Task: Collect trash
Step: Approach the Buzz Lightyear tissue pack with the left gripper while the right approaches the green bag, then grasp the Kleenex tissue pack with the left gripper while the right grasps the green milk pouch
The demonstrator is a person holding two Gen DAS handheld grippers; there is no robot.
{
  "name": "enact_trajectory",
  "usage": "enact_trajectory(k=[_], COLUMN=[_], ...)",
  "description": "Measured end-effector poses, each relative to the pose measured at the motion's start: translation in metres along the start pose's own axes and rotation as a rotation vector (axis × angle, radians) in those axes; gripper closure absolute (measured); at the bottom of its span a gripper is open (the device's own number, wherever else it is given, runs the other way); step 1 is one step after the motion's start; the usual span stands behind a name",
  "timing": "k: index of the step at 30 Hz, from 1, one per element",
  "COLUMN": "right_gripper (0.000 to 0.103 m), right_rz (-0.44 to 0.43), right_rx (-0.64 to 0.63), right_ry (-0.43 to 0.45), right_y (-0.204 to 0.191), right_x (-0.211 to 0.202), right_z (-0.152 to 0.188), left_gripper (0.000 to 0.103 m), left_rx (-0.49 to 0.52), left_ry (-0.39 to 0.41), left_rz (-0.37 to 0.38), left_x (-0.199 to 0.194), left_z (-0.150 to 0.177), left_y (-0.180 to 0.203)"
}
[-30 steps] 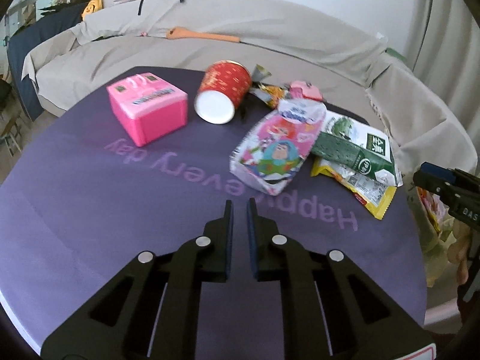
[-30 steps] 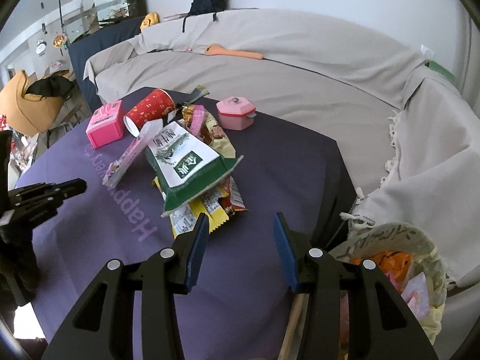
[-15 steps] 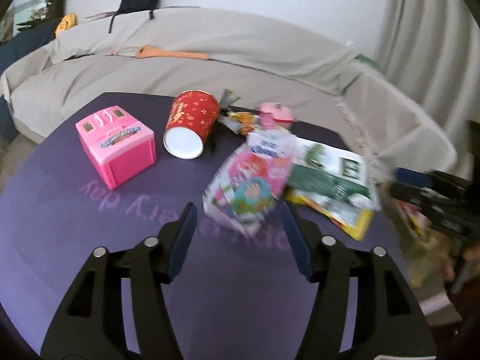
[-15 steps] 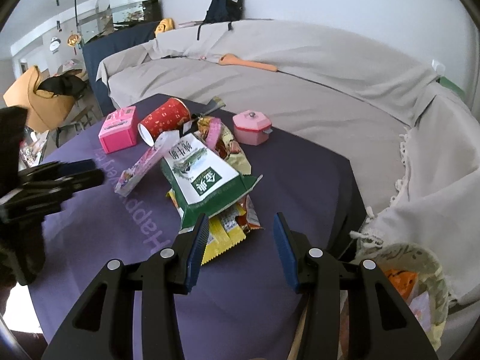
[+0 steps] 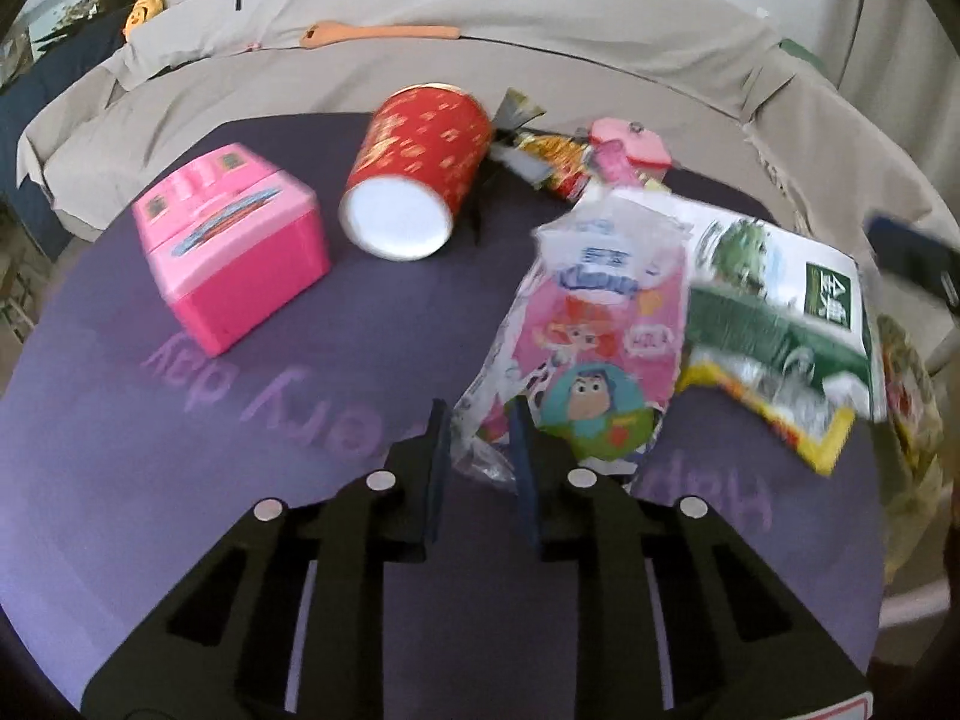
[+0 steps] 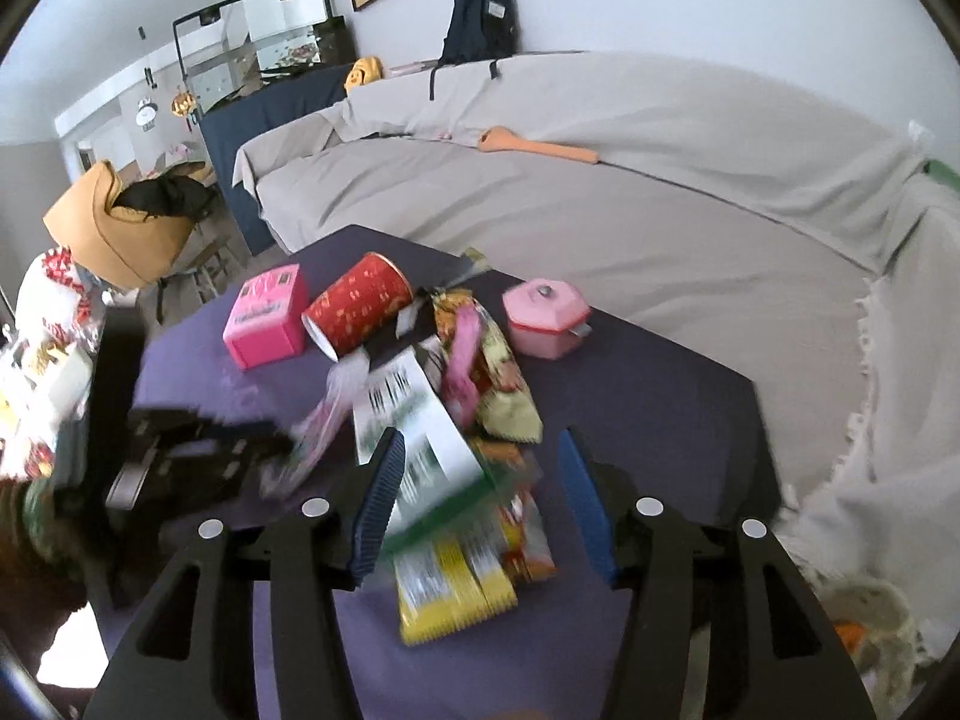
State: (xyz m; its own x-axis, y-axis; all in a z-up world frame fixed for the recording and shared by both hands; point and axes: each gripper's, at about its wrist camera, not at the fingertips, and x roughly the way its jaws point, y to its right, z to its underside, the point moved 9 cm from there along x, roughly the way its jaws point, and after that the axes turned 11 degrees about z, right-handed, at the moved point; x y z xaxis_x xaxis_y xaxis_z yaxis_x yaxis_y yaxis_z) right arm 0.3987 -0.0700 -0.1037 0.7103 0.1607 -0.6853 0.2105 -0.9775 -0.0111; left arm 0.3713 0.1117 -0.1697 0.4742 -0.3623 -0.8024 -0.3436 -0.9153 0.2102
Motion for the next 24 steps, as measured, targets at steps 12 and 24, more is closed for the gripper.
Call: enact_trajectory(k=[12,24], right_gripper=[0.05,0.072], right_rz=[-0.059,-0.032], right_rx=[-0.073,-0.118], right_ry=[-0.175,-0.145], right_y=[-0.042,-0.028], right_x=[0.061,0.034], right_z=[0.016,0.039], left_gripper=[0.07,0.063], left_rx=[-0.002,-0.059], left_ry=[0.084,0.132], left_rz=[-0.002,0.042], left_x=[-0.043,-0.053], left_z=[0.015,0.015], left_y=[-0.012,-0.018])
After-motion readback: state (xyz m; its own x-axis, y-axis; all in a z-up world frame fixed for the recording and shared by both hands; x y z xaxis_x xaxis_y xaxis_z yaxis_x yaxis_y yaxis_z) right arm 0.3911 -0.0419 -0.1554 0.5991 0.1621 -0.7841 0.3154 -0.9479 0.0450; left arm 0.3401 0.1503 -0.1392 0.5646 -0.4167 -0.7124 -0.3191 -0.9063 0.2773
